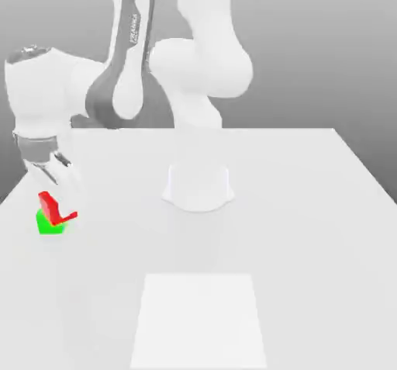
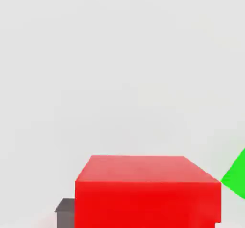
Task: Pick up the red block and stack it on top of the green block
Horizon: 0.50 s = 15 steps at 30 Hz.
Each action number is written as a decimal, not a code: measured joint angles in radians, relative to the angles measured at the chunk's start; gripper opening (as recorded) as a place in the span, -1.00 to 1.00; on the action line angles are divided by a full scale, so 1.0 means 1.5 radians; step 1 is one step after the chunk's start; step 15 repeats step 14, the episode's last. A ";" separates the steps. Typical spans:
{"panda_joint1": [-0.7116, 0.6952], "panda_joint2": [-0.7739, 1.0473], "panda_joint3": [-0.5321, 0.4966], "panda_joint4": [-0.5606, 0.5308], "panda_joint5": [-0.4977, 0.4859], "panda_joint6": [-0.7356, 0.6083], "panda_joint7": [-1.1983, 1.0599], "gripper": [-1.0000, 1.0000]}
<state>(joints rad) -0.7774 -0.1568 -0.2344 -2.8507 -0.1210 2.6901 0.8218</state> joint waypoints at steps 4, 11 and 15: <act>-0.060 -0.010 -0.072 -0.003 -0.012 -0.001 -0.081 -1.00; -0.055 0.138 -0.058 0.002 0.124 0.136 -0.188 1.00; -0.055 0.138 -0.058 0.002 0.124 0.136 -0.188 1.00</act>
